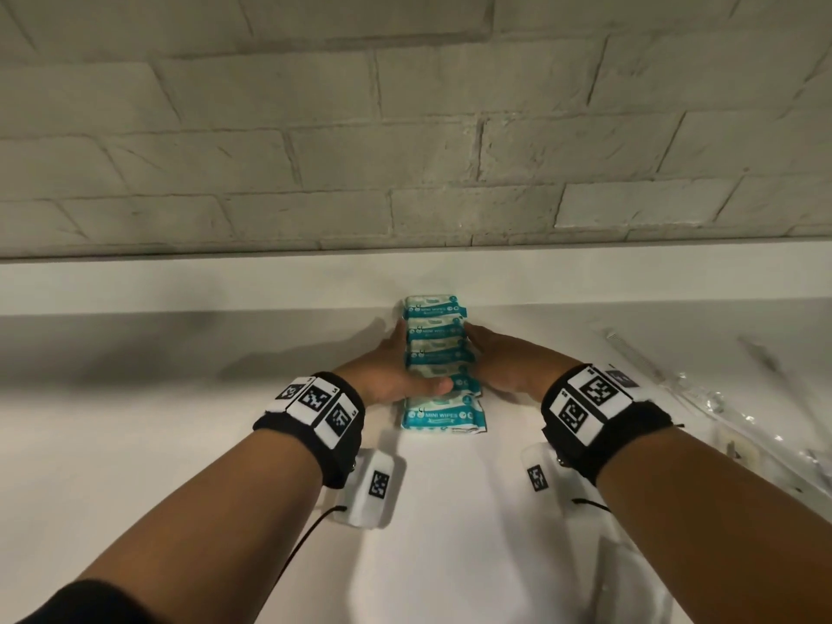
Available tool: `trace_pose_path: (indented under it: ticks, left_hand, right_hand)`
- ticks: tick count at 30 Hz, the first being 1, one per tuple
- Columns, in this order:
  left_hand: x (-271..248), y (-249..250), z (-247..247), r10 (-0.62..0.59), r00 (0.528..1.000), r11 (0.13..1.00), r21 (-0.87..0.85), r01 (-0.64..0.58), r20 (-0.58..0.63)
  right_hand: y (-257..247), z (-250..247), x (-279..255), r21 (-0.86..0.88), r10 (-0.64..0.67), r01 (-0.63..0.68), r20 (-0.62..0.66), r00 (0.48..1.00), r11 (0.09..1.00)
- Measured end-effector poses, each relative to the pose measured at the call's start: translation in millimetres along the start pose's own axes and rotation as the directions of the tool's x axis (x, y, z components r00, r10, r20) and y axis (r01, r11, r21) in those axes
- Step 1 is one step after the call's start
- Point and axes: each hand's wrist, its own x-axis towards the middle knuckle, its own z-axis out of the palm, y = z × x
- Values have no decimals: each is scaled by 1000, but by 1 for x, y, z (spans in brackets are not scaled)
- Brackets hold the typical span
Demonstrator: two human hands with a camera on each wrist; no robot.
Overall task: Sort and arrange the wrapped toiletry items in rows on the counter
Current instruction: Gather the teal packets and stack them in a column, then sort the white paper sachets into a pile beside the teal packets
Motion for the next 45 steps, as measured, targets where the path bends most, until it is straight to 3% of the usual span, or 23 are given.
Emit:
trace_pose_path:
  ticks: [6,10,15,17,19,21,23,25,27,31,35,39,41,45]
  left_hand:
    - [2,-1,-1,20,1000,1000,0,-20,3]
    - [8,3,-7,-14,995,1000,-27,11,-97]
    - [21,5,-12,-71,989,993,-103,57,-131]
    - [18,10,-11,-74,986,996,-58,66,-150]
    - [8,16,-10,-29,991,993,112,44,-132]
    - [-5,20,-7,-14,998,888,457,40,-59]
    - [-15,22,2,-33,999,674,739,-3,34]
    - [-20,23,15,-21,993,518,851,-88,116]
    - [-22,25,25,9,990,444,887,-129,139]
    - [-23,26,31,22,993,418,901,-116,118]
    - [-19,24,34,-2,994,420,902,-98,109]
    - [-17,24,37,-12,997,408,910,-66,77]
    - [-20,21,40,31,999,395,917,-48,39]
    - [-47,18,55,185,982,390,920,-44,-31]
  right_hand:
    - [1,-2,8,-3,45,-45,-45,998,999]
    - [2,-11,23,-94,90,-103,-134,987,990]
    - [1,-16,42,-145,26,-40,-100,995,989]
    - [2,-17,49,-139,7,-21,-103,995,990]
    - [4,-20,57,-127,3,-19,-127,992,992]
    - [3,-23,64,-196,-36,5,-150,988,981]
    - [-2,-24,68,-310,-119,67,-150,982,948]
    - [-6,-21,73,-435,-163,99,-111,980,895]
    - [-7,-17,77,-566,-148,97,-45,988,819]
    - [-6,-15,84,-669,-167,147,34,985,729]
    - [-2,-12,85,-671,-166,122,-1,986,731]
    - [-8,-5,69,-746,-116,48,-39,992,664]
    - [-12,2,48,-750,-168,95,-22,986,655]
    - [-4,13,-16,-657,-307,216,-24,951,722]
